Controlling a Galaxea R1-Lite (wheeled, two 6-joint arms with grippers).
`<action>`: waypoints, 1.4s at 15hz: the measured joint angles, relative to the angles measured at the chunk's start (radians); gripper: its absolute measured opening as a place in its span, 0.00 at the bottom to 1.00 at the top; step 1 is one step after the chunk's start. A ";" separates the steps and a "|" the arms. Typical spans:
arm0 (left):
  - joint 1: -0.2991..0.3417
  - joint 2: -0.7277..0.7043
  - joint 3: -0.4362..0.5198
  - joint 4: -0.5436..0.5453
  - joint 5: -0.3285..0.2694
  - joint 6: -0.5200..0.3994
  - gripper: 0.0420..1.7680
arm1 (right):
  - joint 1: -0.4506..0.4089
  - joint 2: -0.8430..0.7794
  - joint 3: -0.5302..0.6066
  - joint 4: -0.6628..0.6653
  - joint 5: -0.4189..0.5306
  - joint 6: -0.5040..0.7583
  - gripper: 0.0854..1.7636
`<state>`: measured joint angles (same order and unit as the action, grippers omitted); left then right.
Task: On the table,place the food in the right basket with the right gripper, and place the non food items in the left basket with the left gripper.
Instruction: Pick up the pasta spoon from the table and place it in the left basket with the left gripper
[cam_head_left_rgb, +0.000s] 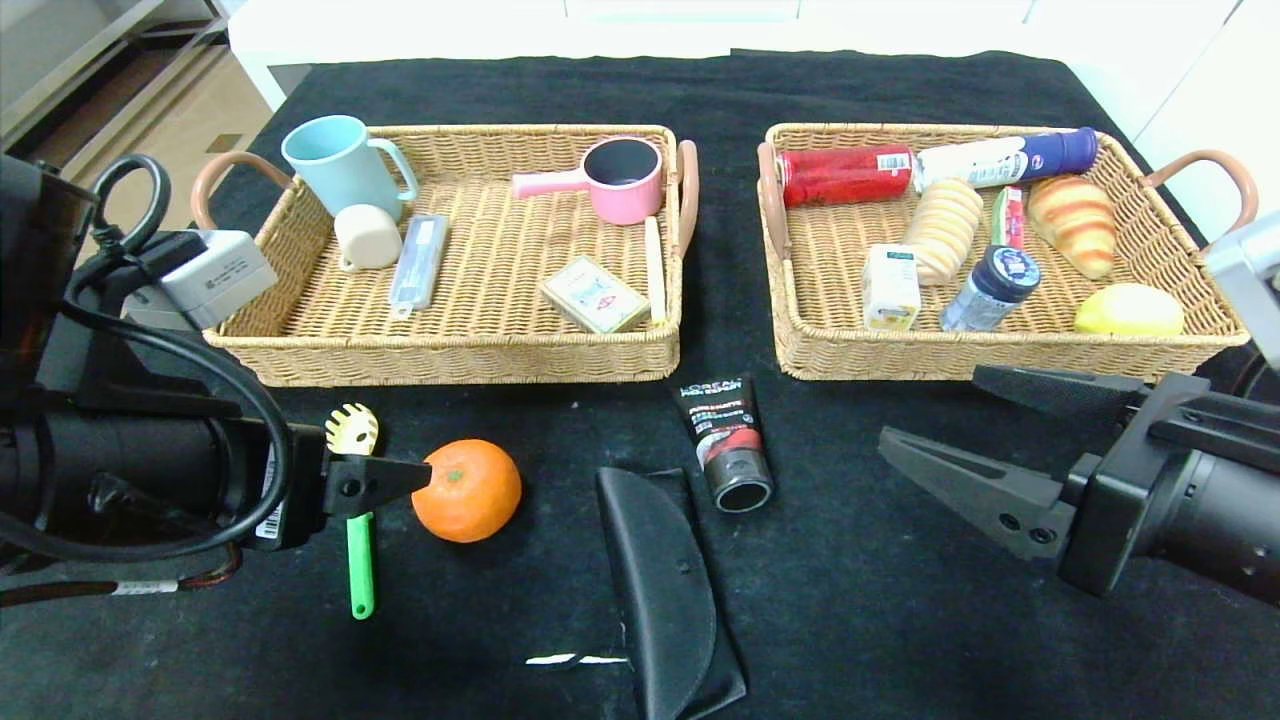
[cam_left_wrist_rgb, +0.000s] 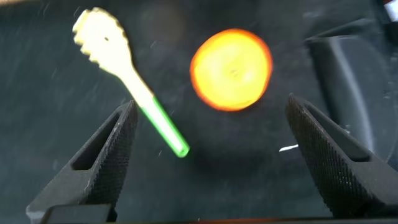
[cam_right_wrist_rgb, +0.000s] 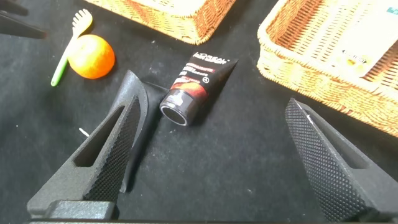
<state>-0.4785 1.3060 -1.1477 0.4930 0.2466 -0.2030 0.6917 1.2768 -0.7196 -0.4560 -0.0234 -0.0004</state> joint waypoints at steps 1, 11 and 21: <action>0.020 -0.003 -0.004 0.024 -0.002 -0.012 0.97 | 0.000 -0.001 0.000 0.000 0.000 -0.001 0.96; 0.301 0.012 0.082 0.091 -0.178 -0.075 0.97 | 0.003 -0.001 0.000 0.002 -0.020 -0.001 0.96; 0.325 0.156 0.056 -0.002 -0.158 -0.068 0.97 | -0.003 -0.007 -0.001 0.000 -0.021 -0.002 0.96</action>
<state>-0.1538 1.4619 -1.0919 0.4911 0.0889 -0.2713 0.6889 1.2700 -0.7202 -0.4555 -0.0443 -0.0023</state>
